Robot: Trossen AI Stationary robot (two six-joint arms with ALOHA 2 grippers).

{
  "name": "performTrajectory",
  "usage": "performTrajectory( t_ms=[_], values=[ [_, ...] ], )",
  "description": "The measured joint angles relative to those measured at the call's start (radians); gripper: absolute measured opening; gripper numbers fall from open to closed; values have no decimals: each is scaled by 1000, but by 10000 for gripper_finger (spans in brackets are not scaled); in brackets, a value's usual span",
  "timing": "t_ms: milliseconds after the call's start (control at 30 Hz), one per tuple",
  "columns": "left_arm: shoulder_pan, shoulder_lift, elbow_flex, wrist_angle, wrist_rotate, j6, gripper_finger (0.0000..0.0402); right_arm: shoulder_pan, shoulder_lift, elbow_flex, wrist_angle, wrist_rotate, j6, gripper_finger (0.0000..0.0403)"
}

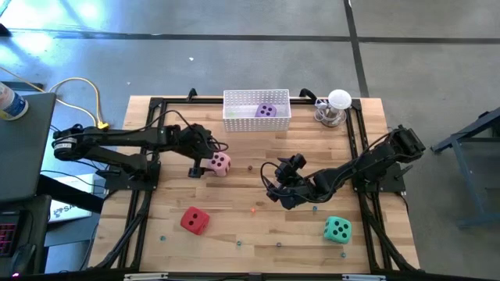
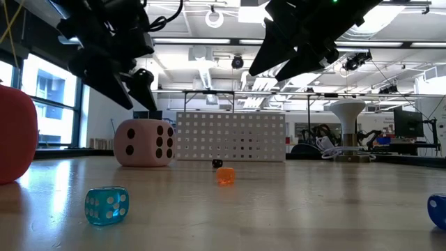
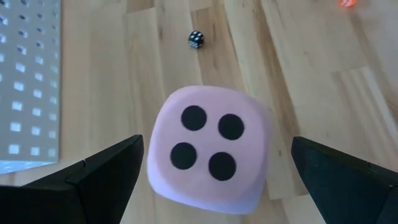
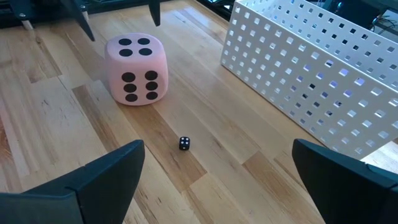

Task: Pick & Place Dice
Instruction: Put the large pink dice into the white bin

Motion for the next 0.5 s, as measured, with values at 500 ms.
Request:
performTrajectory(
  t_ms=[500],
  values=[
    [7,43,1,11,17,0,399,0,0,0,-1,0,0,400]
  ],
)
